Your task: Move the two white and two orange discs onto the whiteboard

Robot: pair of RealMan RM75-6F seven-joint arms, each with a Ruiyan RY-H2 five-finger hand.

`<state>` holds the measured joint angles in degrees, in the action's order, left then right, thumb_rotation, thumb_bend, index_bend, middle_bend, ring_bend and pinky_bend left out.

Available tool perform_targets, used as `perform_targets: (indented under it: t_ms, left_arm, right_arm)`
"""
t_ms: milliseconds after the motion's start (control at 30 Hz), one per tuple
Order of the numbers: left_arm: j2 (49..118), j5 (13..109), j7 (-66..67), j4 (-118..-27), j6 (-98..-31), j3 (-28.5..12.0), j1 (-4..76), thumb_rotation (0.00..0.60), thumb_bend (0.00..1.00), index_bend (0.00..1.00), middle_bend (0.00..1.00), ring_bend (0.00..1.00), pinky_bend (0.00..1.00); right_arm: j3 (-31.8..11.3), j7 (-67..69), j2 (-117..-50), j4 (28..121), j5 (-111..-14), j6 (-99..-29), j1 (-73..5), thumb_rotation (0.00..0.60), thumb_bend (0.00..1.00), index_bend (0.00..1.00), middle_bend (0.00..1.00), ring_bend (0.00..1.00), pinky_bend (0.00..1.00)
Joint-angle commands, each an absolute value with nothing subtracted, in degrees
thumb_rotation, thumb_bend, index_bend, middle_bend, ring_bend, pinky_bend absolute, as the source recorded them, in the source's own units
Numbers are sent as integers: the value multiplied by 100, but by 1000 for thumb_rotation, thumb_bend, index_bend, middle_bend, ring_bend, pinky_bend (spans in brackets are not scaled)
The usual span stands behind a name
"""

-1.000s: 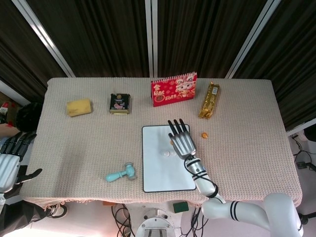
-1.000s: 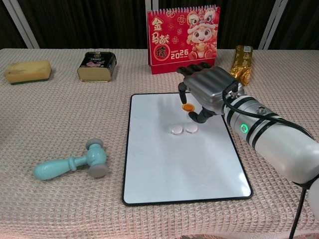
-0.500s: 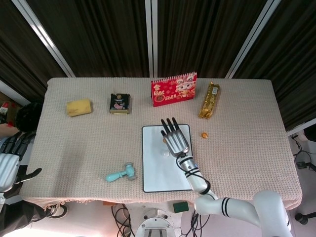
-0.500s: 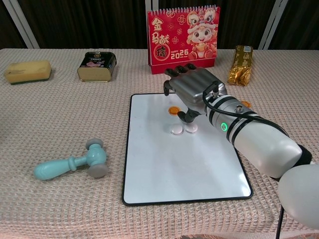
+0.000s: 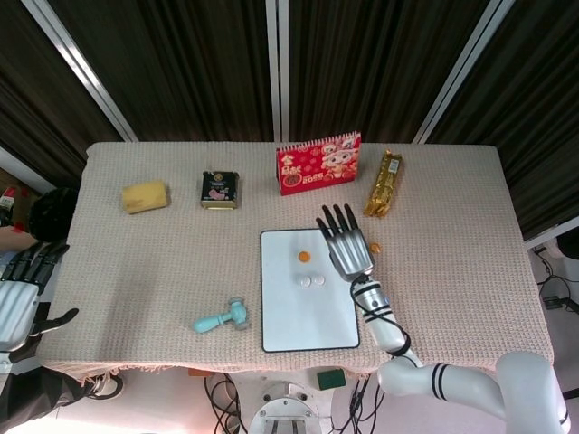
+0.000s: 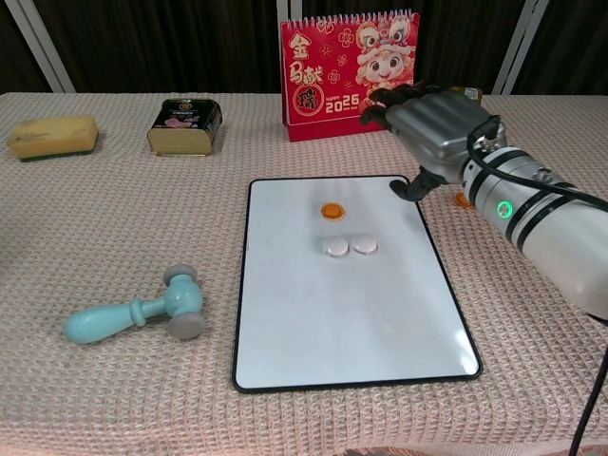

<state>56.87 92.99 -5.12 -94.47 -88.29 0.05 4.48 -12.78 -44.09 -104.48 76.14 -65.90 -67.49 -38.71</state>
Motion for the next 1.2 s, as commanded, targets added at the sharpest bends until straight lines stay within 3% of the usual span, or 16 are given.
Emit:
perform_targets:
  t_ms: [33, 267, 1200]
  left_arm:
    - [5689, 9327, -467, -9480, -8832, 17, 450, 600, 86, 93, 68, 0, 115]
    - [5701, 9308, -393, -9524, -8830, 13, 447, 600, 86, 94, 68, 0, 115]
    - [5692, 9244, -477, -9463, -8776, 6, 465, 600, 86, 93, 68, 0, 115]
  right_arm:
    - [-1298, -4517, -10078, 7754, -6205, -6812, -3618, 600, 327, 260, 0, 0, 0]
    - [-1257, -4400, -9929, 7582, -5849, -6711, -3452, 600, 327, 341, 0, 0, 0]
    - [-1184, -4312, -10514, 6606, -5657, -6393, -3605, 600, 341, 448, 0, 0, 0]
